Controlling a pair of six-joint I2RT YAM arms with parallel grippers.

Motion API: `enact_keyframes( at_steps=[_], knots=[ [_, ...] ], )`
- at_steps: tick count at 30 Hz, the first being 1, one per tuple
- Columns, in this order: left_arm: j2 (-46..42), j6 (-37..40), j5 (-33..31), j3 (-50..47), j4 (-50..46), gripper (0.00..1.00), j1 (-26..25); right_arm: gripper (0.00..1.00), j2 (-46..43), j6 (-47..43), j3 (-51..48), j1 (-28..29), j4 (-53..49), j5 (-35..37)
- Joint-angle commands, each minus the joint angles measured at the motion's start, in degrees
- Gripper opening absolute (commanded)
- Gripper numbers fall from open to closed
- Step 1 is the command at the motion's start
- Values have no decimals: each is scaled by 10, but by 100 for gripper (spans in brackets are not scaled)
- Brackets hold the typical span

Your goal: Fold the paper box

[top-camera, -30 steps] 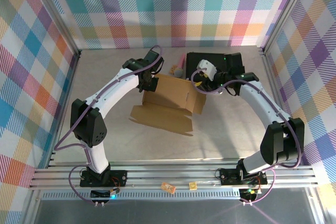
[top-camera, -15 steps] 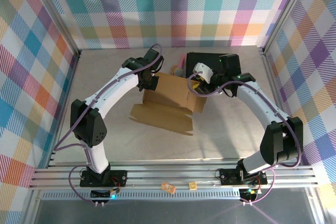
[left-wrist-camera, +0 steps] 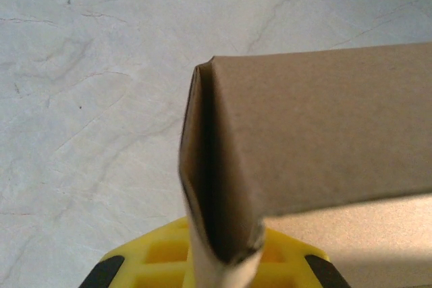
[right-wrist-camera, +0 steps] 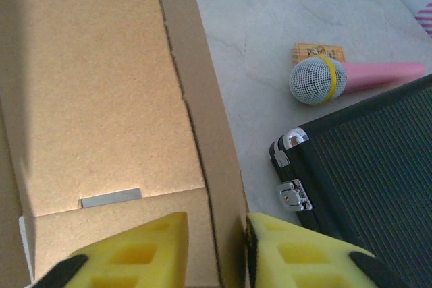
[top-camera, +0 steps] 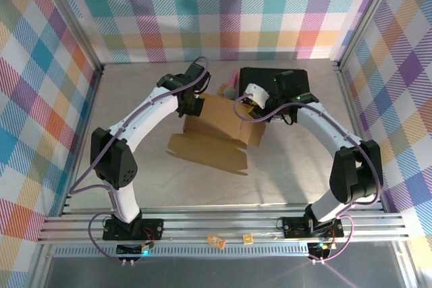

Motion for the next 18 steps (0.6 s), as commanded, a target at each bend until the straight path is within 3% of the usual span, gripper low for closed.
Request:
enact_keyframes(
  at_steps=[1,8,18],
  knots=[
    [3,-3,9,17,-10,0,5,21,8,19,29,13,14,15],
    [7,-21,7,24,-13,0,5,1,17,75,46,30,19,55],
    [-1,-146,-41,26,-16,0,-3,0,40,210,62,109,33,184]
  ],
)
